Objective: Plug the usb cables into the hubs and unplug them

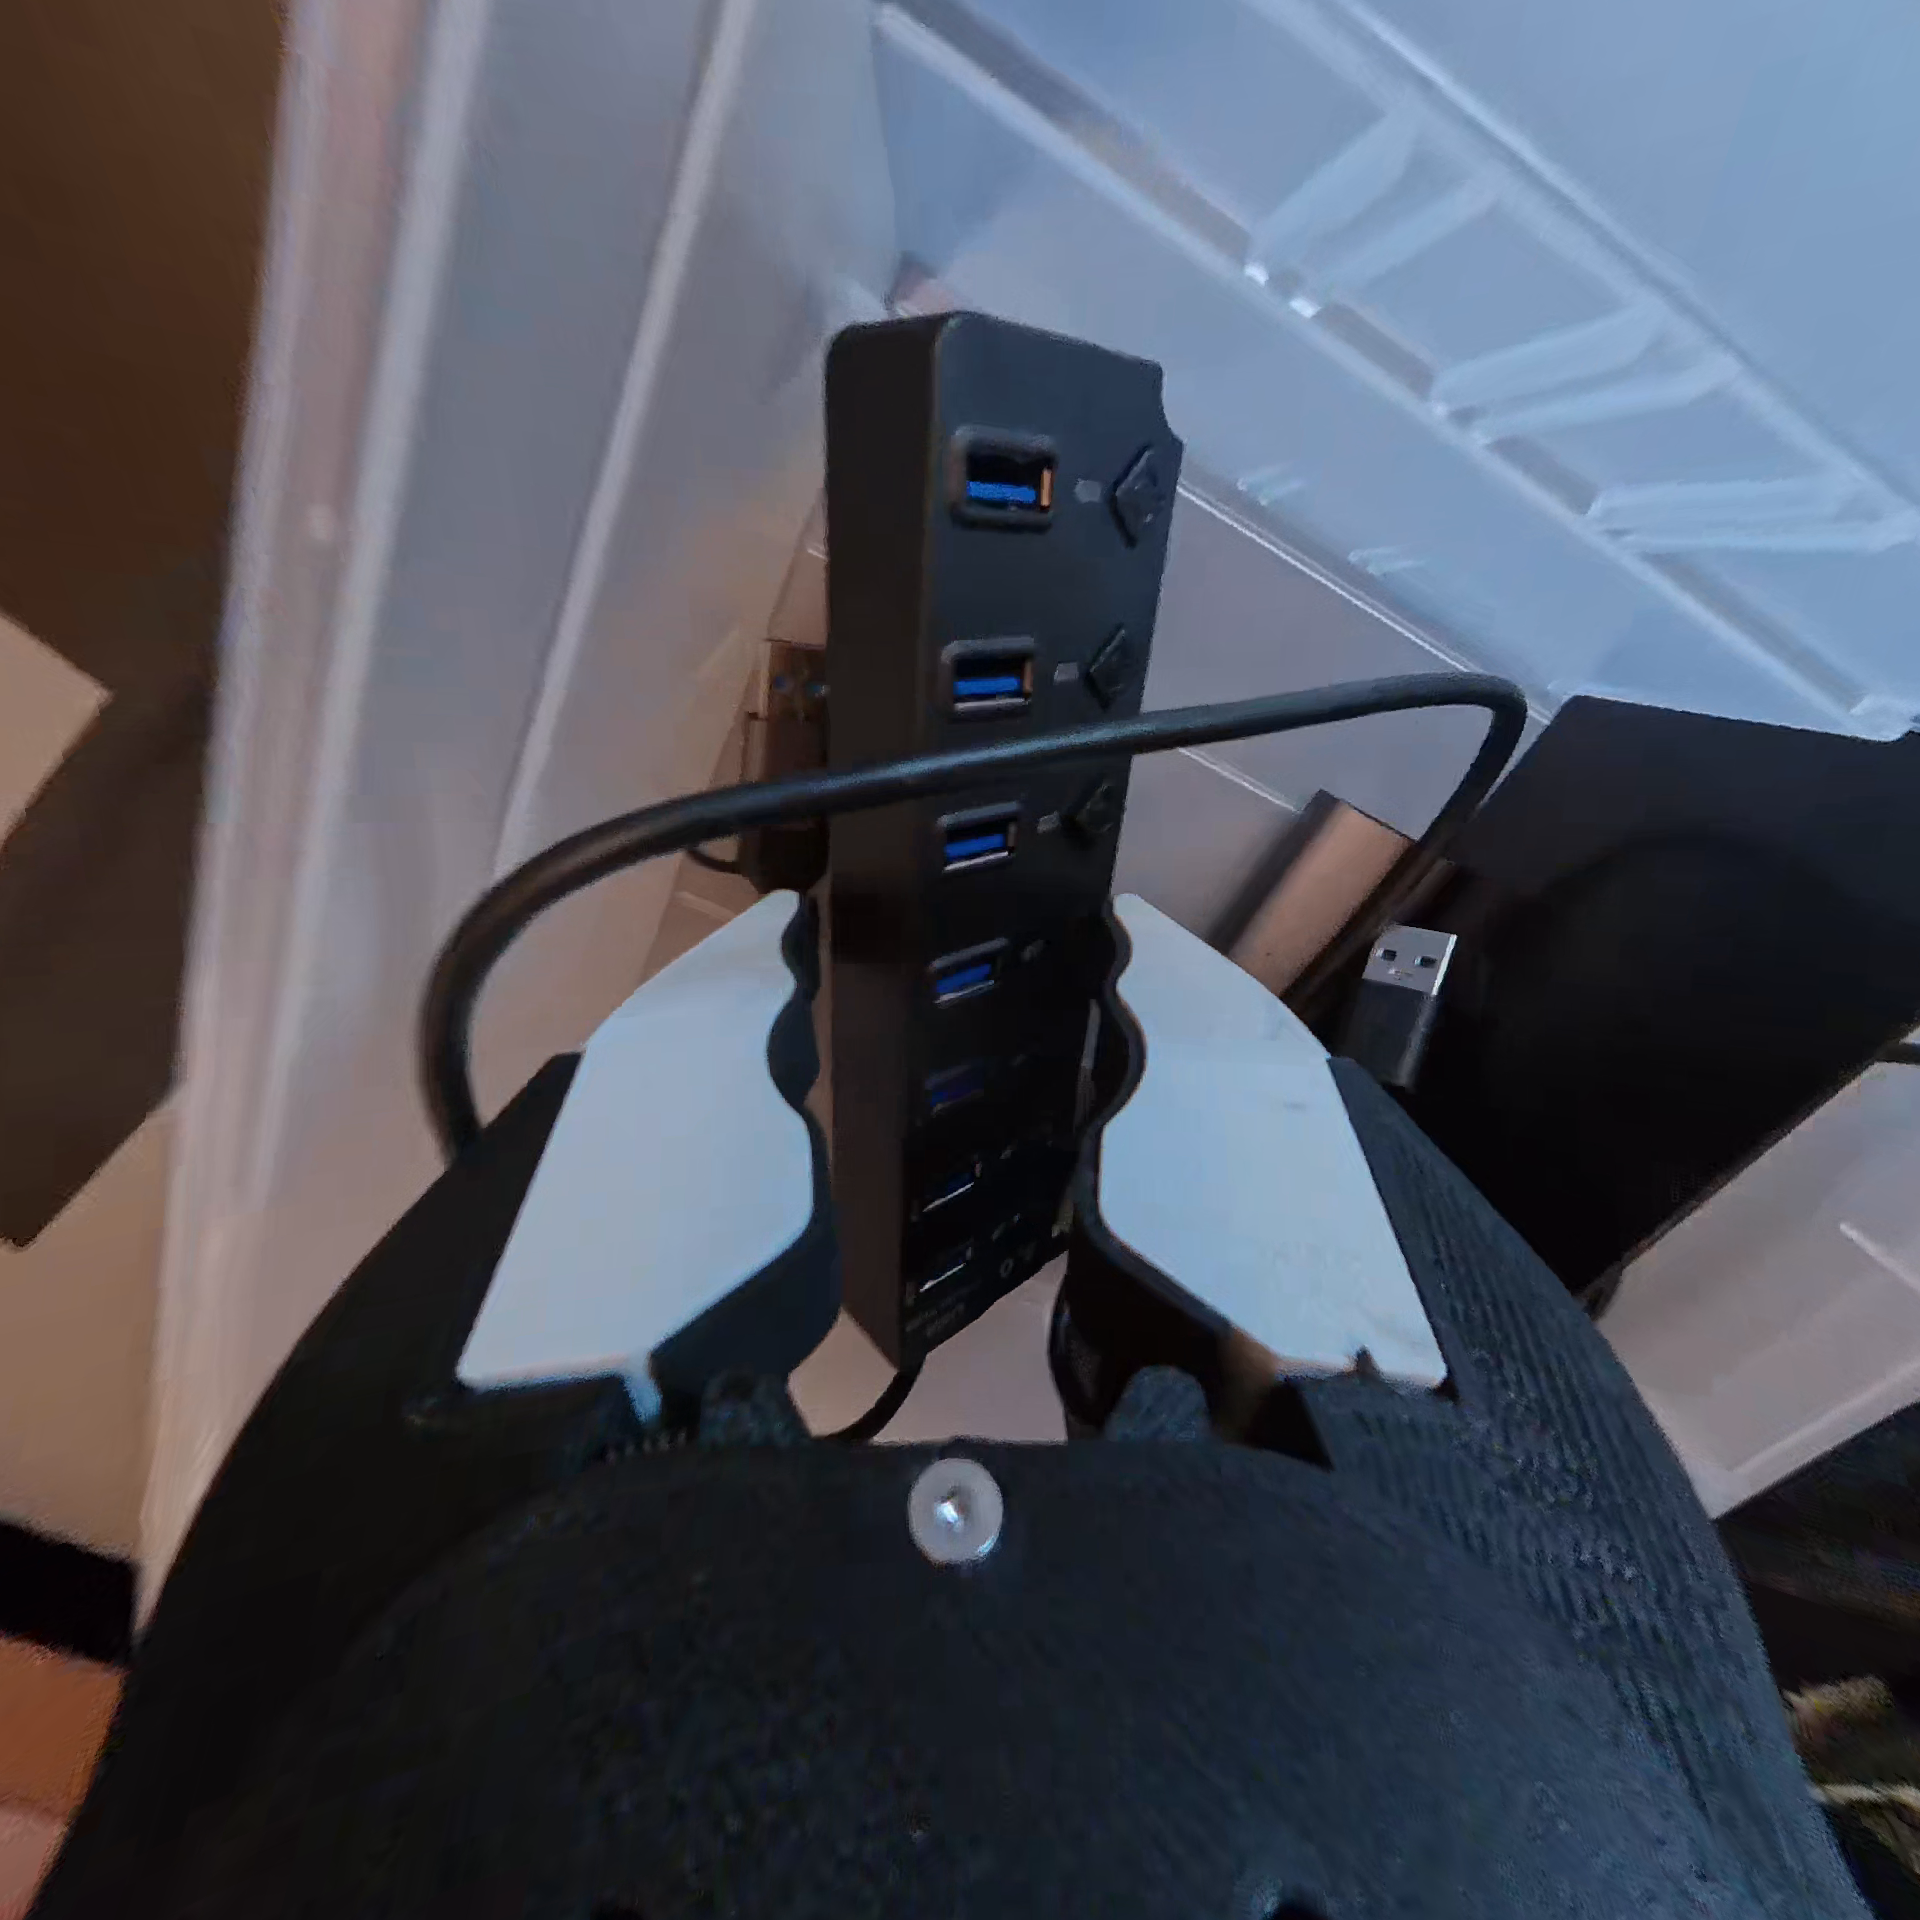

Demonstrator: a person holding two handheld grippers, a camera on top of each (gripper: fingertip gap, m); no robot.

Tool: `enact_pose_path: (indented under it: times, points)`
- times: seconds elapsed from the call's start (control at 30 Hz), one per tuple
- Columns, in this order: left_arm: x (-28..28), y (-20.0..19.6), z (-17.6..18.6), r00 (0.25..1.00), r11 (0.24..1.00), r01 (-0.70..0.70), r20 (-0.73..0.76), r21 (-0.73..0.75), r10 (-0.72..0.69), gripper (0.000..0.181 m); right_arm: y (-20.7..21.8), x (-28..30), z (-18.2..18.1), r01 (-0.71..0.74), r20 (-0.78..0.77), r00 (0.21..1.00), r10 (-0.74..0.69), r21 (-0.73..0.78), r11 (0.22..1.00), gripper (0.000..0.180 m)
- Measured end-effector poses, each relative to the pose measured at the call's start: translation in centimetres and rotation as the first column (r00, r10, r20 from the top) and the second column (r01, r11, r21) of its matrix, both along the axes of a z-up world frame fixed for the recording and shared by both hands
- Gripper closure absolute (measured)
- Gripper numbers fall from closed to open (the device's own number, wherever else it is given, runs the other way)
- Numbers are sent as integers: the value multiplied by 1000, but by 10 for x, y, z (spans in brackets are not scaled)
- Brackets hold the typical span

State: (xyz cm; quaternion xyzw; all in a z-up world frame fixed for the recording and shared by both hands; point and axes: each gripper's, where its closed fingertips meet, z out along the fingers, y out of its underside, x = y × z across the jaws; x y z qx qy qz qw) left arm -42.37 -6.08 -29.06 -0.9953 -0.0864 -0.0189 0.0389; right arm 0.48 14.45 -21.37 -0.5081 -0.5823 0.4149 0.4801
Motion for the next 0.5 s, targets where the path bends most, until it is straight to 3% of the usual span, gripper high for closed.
enact_pose_path:
  times: [0.17, 0.2, 0.5]
  points:
    - [0, 1, 3, 1000, 999, 1, -13, 32, -1, 136, 0, 1, -2, -2, 15, 1000, 2, 29, 1000, 142]
    - [-1, 2, 13, 1000, 998, 1, -31, 63, 1, 150, 0, 2, -2, 1, 15, 1000, -2, 36, 999, 143]
    - [18, -10, 126, 986, 962, 33, -167, 272, 14, 152, -6, 6, 6, -11, -2, 1000, 12, 49, 999, 149]
